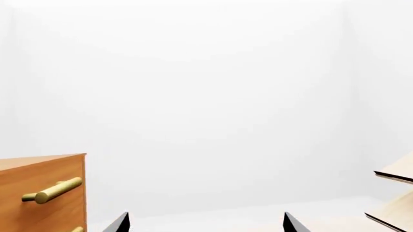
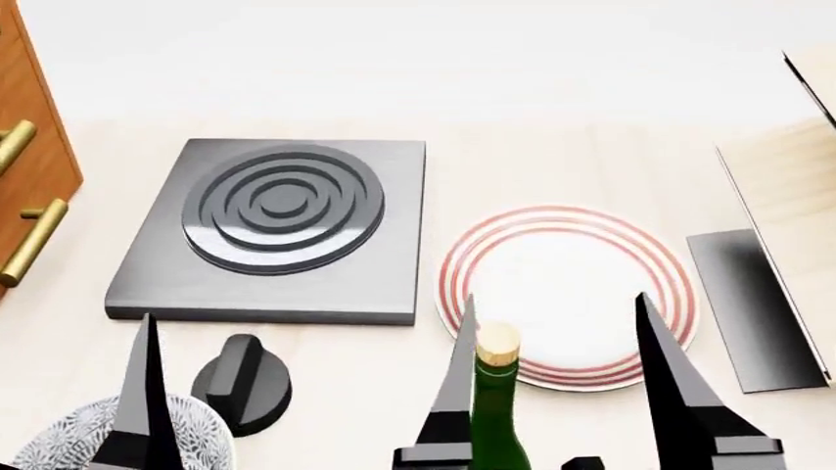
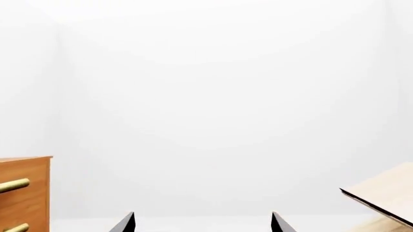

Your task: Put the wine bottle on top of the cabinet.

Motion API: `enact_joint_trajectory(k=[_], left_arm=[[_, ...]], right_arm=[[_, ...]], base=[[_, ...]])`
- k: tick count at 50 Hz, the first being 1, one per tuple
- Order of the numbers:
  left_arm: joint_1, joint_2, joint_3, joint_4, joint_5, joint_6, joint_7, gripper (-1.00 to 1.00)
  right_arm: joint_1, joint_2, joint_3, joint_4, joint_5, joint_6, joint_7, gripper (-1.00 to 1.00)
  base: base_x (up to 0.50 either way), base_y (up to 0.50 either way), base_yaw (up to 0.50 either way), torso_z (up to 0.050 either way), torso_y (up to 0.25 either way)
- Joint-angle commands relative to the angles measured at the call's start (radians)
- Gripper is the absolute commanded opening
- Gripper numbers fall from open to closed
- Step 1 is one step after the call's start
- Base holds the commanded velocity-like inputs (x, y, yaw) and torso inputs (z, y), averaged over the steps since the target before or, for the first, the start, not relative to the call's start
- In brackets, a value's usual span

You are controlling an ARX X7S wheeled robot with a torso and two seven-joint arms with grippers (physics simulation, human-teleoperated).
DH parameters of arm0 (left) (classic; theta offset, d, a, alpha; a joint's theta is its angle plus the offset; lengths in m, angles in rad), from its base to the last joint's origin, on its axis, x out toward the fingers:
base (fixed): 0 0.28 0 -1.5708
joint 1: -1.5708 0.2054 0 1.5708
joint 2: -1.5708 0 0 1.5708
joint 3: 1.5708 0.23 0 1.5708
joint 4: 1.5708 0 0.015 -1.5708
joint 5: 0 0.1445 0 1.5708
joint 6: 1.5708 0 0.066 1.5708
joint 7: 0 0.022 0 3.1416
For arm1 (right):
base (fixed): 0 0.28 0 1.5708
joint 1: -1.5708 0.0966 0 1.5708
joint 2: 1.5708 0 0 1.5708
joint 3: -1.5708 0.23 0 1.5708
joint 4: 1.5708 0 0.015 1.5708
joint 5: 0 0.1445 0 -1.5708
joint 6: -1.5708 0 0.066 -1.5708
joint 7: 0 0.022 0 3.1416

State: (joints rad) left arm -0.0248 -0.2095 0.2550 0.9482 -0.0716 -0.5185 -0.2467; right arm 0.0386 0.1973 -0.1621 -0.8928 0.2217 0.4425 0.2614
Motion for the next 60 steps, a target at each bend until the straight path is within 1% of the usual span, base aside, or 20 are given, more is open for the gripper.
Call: enact_joint_trajectory(k=[1,11,33,34,35,46,48,49,51,52,56,60], left_arm=[[-0.006,-0.009,0.007,0.009,-0.010,-0.015,-0.014,1.00],[-0.009,-0.016,0.014,-0.002,-0.018,-0.005,-0.021,1.00],[-0.016,-0.032,0.022,0.008,-0.032,-0.015,-0.044,1.00],[-0.016,-0.032,0.022,0.009,-0.032,-0.016,-0.045,1.00],[-0.015,-0.032,0.022,0.009,-0.034,-0.015,-0.046,1.00],[-0.023,-0.037,0.032,0.015,-0.042,-0.032,-0.056,1.00],[-0.022,-0.039,0.032,0.012,-0.044,-0.028,-0.058,1.00],[-0.020,-0.039,0.031,0.007,-0.046,-0.022,-0.058,1.00],[-0.020,-0.040,0.032,0.007,-0.048,-0.022,-0.059,1.00],[-0.018,-0.042,0.028,0.002,-0.050,-0.017,-0.059,1.00],[-0.021,-0.045,0.021,0.014,-0.057,-0.027,-0.064,1.00],[-0.021,-0.048,0.021,0.009,-0.059,-0.020,-0.066,1.00]], right_arm=[[-0.002,0.007,-0.001,0.003,-0.001,-0.011,0.013,1.00],[0.001,0.016,-0.009,0.016,-0.012,-0.021,0.022,1.00],[0.003,0.036,-0.022,0.017,-0.009,-0.024,0.033,1.00],[-0.003,0.016,0.010,0.018,0.045,-0.025,0.037,1.00],[0.003,0.036,-0.012,0.019,0.022,-0.013,0.028,1.00],[0.002,0.044,0.002,0.028,0.028,-0.008,0.043,1.00],[0.008,0.061,-0.006,0.024,-0.008,0.009,0.056,1.00],[0.007,0.059,0.021,0.036,0.013,0.014,0.059,1.00],[0.007,0.060,0.020,0.036,0.015,0.013,0.061,1.00],[0.000,0.079,0.045,0.063,-0.013,0.014,0.076,1.00],[-0.012,0.078,0.110,0.102,0.028,-0.009,0.077,1.00],[-0.014,0.095,0.150,0.105,0.037,0.001,0.085,1.00]], base=[[0.00,0.00,0.00,0.000,0.000],[0.00,0.01,0.00,0.000,0.000],[0.00,0.50,0.00,0.000,0.000],[0.00,0.00,0.00,0.000,0.000],[0.00,0.00,0.00,0.000,0.000],[0.00,0.00,0.00,0.000,0.000],[0.00,0.00,0.00,0.000,0.000],[0.00,0.00,0.00,0.000,0.000],[0.00,0.00,0.00,0.000,0.000],[0.00,0.00,0.00,0.000,0.000],[0.00,0.00,0.00,0.000,0.000],[0.00,0.00,0.00,0.000,0.000]])
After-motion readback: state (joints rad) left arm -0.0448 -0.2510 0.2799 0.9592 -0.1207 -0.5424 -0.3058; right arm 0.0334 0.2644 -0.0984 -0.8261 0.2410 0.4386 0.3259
